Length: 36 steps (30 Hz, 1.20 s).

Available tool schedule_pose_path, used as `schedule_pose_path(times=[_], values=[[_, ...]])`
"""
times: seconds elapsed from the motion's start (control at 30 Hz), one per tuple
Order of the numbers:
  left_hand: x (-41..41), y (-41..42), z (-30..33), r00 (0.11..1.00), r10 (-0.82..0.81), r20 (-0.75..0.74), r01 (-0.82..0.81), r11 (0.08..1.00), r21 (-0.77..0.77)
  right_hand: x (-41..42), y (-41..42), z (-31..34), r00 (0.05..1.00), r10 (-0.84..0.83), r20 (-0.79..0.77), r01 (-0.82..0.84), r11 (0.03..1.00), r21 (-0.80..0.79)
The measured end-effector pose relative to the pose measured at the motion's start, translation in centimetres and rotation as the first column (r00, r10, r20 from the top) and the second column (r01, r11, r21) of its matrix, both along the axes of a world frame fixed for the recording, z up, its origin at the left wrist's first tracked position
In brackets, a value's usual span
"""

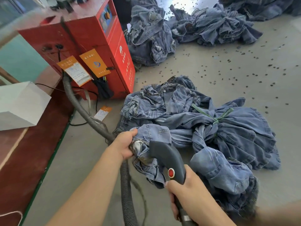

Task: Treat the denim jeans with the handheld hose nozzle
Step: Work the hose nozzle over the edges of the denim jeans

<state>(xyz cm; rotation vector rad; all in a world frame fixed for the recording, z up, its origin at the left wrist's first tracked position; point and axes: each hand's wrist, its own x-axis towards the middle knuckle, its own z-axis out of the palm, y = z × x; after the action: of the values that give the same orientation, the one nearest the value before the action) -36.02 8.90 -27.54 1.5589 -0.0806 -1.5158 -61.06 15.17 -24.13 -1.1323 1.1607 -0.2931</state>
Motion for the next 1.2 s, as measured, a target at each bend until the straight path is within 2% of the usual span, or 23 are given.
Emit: schedule_pose_path(times=[0.07,0.2,0.27,0.3,0.33,0.37,0.4,0.43,0.47,0.53,0.57,0.6,0.63,0.67,0.73,0.77,0.8,0.87,0.93,1.0,1.1,1.13,1.2], values=[[-0.7,0.1,0.4,0.998,-0.061,-0.002,0.061,0.998,-0.011,1.6,-1.1,0.4,1.000,0.002,-0.007,-0.002,0.999,-0.033],[0.4,1.0,2.1,0.989,-0.145,0.023,0.145,0.989,0.002,1.5,-5.5,0.0,0.966,-0.255,0.038,0.255,0.967,0.017],[1.2,0.4,2.9,0.972,-0.183,0.145,0.179,0.983,0.038,-0.5,-6.5,-0.3,0.944,-0.325,0.050,0.323,0.945,0.054],[1.5,-0.4,3.2,0.927,-0.248,0.282,0.242,0.969,0.057,-1.6,-6.5,-0.4,0.942,-0.330,0.055,0.326,0.943,0.073],[1.5,-1.3,3.6,0.804,-0.338,0.489,0.328,0.938,0.109,-2.5,-6.3,-0.4,0.943,-0.326,0.061,0.319,0.943,0.098],[1.1,-2.2,3.8,0.596,-0.417,0.686,0.408,0.893,0.188,-3.3,-6.0,-0.4,0.946,-0.317,0.066,0.308,0.944,0.121],[0.2,-2.9,3.8,0.347,-0.449,0.823,0.455,0.848,0.271,-3.9,-5.5,-0.5,0.948,-0.311,0.071,0.300,0.944,0.137],[-1.1,-3.3,3.5,0.194,-0.450,0.871,0.503,0.809,0.306,-4.5,-5.1,-0.6,0.947,-0.312,0.070,0.300,0.942,0.150],[-2.8,-3.0,3.1,0.153,-0.479,0.865,0.610,0.734,0.299,-5.0,-4.6,-0.6,0.946,-0.316,0.072,0.302,0.941,0.156],[-6.2,-1.3,0.8,0.209,-0.743,0.636,0.873,0.434,0.221,-5.6,-4.1,-0.9,0.953,-0.298,0.052,0.288,0.948,0.137],[-7.6,-0.2,-0.8,0.116,-0.849,0.516,0.957,0.234,0.170,-6.0,-3.8,-0.8,0.956,-0.293,0.029,0.287,0.949,0.131],[-8.4,0.9,-2.5,0.074,-0.893,0.445,0.988,0.127,0.089,-6.4,-3.8,-0.7,0.956,-0.292,0.012,0.288,0.949,0.132],[-8.5,1.9,-4.5,0.152,-0.899,0.411,0.982,0.186,0.042,-6.4,-3.8,-0.8,0.963,-0.271,-0.006,0.269,0.954,0.133],[-8.3,2.7,-6.1,0.356,-0.853,0.383,0.921,0.389,0.011,-6.4,-4.0,-1.0,0.966,-0.259,-0.015,0.258,0.957,0.135],[-7.1,4.2,-8.5,0.821,-0.492,0.289,0.506,0.862,0.032,-6.2,-4.2,-1.4,0.965,-0.260,-0.035,0.262,0.956,0.130],[-6.1,5.0,-10.1,0.914,-0.277,0.296,0.258,0.961,0.103,-6.1,-4.3,-1.6,0.964,-0.259,-0.055,0.264,0.956,0.126],[-5.0,5.9,-11.5,0.929,-0.160,0.334,0.097,0.975,0.199,-6.0,-4.4,-2.0,0.963,-0.258,-0.073,0.265,0.956,0.122],[-3.0,7.8,-13.4,0.912,-0.201,0.357,0.049,0.919,0.392,-5.3,-4.3,-2.9,0.968,-0.214,-0.133,0.231,0.965,0.126],[-1.4,9.3,-15.0,0.858,-0.424,0.289,0.211,0.805,0.554,-3.7,-3.5,-4.0,0.967,-0.155,-0.203,0.188,0.970,0.156],[-0.9,10.8,-16.5,0.586,-0.784,0.205,0.446,0.523,0.726,-2.1,-2.1,-5.5,0.959,-0.070,-0.274,0.113,0.983,0.145],[-1.2,12.7,-20.3,0.323,-0.935,0.146,0.419,0.280,0.864,0.7,0.5,-8.7,0.944,-0.008,-0.329,0.085,0.972,0.219],[-1.5,13.0,-21.5,0.279,-0.939,0.201,0.341,0.293,0.893,1.3,1.1,-10.1,0.942,0.023,-0.335,0.056,0.973,0.226],[-1.8,12.4,-23.0,0.245,-0.880,0.407,0.231,0.460,0.857,1.9,2.3,-12.9,0.928,0.074,-0.364,0.019,0.969,0.246]])
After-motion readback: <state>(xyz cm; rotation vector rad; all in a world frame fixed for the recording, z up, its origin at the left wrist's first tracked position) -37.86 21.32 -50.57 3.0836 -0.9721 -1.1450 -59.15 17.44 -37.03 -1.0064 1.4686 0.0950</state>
